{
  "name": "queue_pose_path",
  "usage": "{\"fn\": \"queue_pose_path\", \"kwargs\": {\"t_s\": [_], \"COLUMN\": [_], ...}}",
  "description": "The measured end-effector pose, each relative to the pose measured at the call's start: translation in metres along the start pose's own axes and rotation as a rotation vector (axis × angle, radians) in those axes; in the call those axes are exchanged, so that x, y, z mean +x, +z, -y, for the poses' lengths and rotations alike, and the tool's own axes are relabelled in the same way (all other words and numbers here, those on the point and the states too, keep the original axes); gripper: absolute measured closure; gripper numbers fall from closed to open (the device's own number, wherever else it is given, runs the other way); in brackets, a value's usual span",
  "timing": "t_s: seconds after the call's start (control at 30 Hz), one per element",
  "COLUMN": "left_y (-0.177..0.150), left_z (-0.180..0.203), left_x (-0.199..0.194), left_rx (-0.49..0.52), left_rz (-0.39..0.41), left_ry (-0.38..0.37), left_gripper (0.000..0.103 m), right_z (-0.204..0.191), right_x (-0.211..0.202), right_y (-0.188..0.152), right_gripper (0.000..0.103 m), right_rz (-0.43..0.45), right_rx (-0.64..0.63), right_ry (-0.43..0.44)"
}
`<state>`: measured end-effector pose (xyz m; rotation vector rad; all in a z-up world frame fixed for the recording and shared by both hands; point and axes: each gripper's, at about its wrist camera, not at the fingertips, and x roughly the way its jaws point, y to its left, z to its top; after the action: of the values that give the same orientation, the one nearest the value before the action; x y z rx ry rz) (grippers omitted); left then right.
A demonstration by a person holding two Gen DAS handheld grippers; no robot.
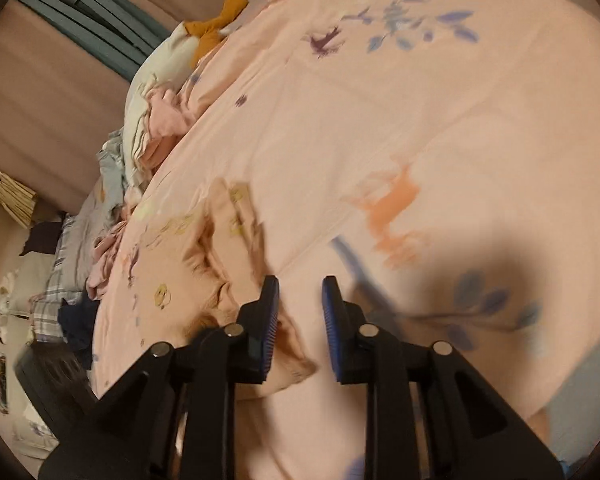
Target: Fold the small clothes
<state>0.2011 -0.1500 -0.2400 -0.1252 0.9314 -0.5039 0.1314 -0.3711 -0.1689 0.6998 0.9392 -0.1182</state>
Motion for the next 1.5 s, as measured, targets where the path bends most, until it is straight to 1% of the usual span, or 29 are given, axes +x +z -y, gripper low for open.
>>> {"fn": "queue_pose_path", "kwargs": {"t_s": [0.07, 0.1, 0.13, 0.17, 0.2, 0.23, 0.3, 0.4, 0.43, 0.53, 0.57, 0.6, 0.63, 0.67, 0.7, 0.73, 0.77, 0.8, 0.87, 0.93, 1.03, 1.1, 1.17, 1.23, 1.33, 1.37, 1.43, 1.47, 1.5], "left_y": [0.001, 0.002, 0.001, 0.001, -0.001, -0.003, -0.013, -0.023, -0.027, -0.039, -0.043, -0.048, -0.051, -0.052, -0.053, -0.053, -0.052, -0.051, -0.051, -0.051, -0.049, -0.046, -0.042, -0.039, -0.040, -0.043, -0.046, -0.048, -0.049], "left_z": [-0.014, -0.019, -0.027, -0.031, -0.037, -0.040, -0.049, -0.061, -0.064, -0.070, -0.072, -0.073, -0.073, -0.073, -0.070, -0.068, -0.065, -0.064, -0.066, -0.068, -0.066, -0.063, -0.057, -0.052, -0.045, -0.044, -0.040, -0.034, -0.032], "left_x": [-0.015, -0.021, -0.032, -0.037, -0.047, -0.055, -0.074, -0.084, -0.084, -0.073, -0.068, -0.061, -0.055, -0.055, -0.056, -0.057, -0.058, -0.059, -0.059, -0.058, -0.051, -0.043, -0.040, -0.038, -0.033, -0.032, -0.029, -0.031, -0.032], "left_rx": [-0.050, -0.071, -0.096, -0.107, -0.121, -0.129, -0.159, -0.198, -0.217, -0.261, -0.267, -0.275, -0.269, -0.256, -0.231, -0.212, -0.198, -0.199, -0.229, -0.246, -0.233, -0.236, -0.212, -0.187, -0.143, -0.124, -0.092, -0.072, -0.061], "left_rz": [-0.022, -0.036, -0.043, -0.040, -0.027, -0.010, 0.031, 0.039, 0.032, -0.039, -0.079, -0.126, -0.165, -0.171, -0.166, -0.163, -0.166, -0.169, -0.181, -0.167, -0.106, -0.129, -0.128, -0.120, -0.109, -0.115, -0.114, -0.104, -0.104], "left_ry": [-0.005, -0.010, -0.019, -0.021, -0.019, -0.006, 0.031, 0.095, 0.103, 0.120, 0.145, 0.194, 0.246, 0.262, 0.268, 0.271, 0.272, 0.265, 0.250, 0.258, 0.245, 0.271, 0.283, 0.302, 0.321, 0.344, 0.380, 0.385, 0.384], "left_gripper": [0.093, 0.086, 0.077, 0.055, 0.041, 0.040, 0.040, 0.040, 0.040, 0.040, 0.040, 0.040, 0.040, 0.040, 0.040, 0.040, 0.040, 0.040, 0.040, 0.040, 0.040, 0.040, 0.040, 0.040, 0.049, 0.051, 0.054, 0.060, 0.063], "right_z": [0.000, -0.001, -0.002, -0.004, -0.009, -0.015, -0.026, -0.040, -0.046, -0.054, -0.057, -0.060, -0.065, -0.068, -0.071, -0.074, -0.075, -0.075, -0.068, -0.062, -0.054, -0.047, -0.042, -0.032, -0.017, -0.017, -0.006, -0.002, 0.006], "right_x": [0.004, 0.007, 0.013, 0.015, 0.021, 0.025, 0.033, 0.044, 0.048, 0.062, 0.066, 0.072, 0.079, 0.082, 0.084, 0.085, 0.084, 0.085, 0.080, 0.063, 0.038, 0.027, 0.018, 0.013, 0.002, 0.002, 0.004, 0.009, 0.017], "right_y": [-0.001, -0.001, -0.001, -0.004, -0.006, -0.009, -0.015, -0.022, -0.023, -0.022, -0.023, -0.023, -0.024, -0.025, -0.028, -0.030, -0.031, -0.030, -0.027, -0.022, -0.011, -0.005, -0.003, -0.004, -0.014, -0.018, -0.026, -0.028, -0.032], "right_gripper": [0.074, 0.070, 0.068, 0.065, 0.063, 0.063, 0.061, 0.060, 0.060, 0.059, 0.059, 0.059, 0.060, 0.063, 0.066, 0.071, 0.089, 0.092, 0.093, 0.093, 0.094, 0.094, 0.094, 0.094, 0.094, 0.094, 0.094, 0.094, 0.094], "right_rz": [-0.034, -0.050, -0.072, -0.090, -0.118, -0.134, -0.180, -0.227, -0.240, -0.261, -0.270, -0.279, -0.285, -0.286, -0.283, -0.271, -0.261, -0.255, -0.230, -0.166, -0.094, -0.063, -0.033, -0.026, -0.017, -0.010, -0.009, -0.020, -0.047], "right_rx": [0.006, 0.021, 0.046, 0.056, 0.060, 0.057, 0.044, 0.035, 0.029, 0.044, 0.042, 0.034, 0.005, -0.012, -0.024, -0.038, -0.050, -0.054, -0.036, -0.042, -0.011, 0.007, 0.002, 0.028, 0.041, 0.040, 0.059, 0.073, 0.095], "right_ry": [0.050, 0.077, 0.117, 0.146, 0.185, 0.205, 0.247, 0.282, 0.289, 0.287, 0.278, 0.251, 0.181, 0.155, 0.148, 0.156, 0.153, 0.154, 0.217, 0.318, 0.356, 0.369, 0.362, 0.361, 0.372, 0.350, 0.278, 0.268, 0.260]}}
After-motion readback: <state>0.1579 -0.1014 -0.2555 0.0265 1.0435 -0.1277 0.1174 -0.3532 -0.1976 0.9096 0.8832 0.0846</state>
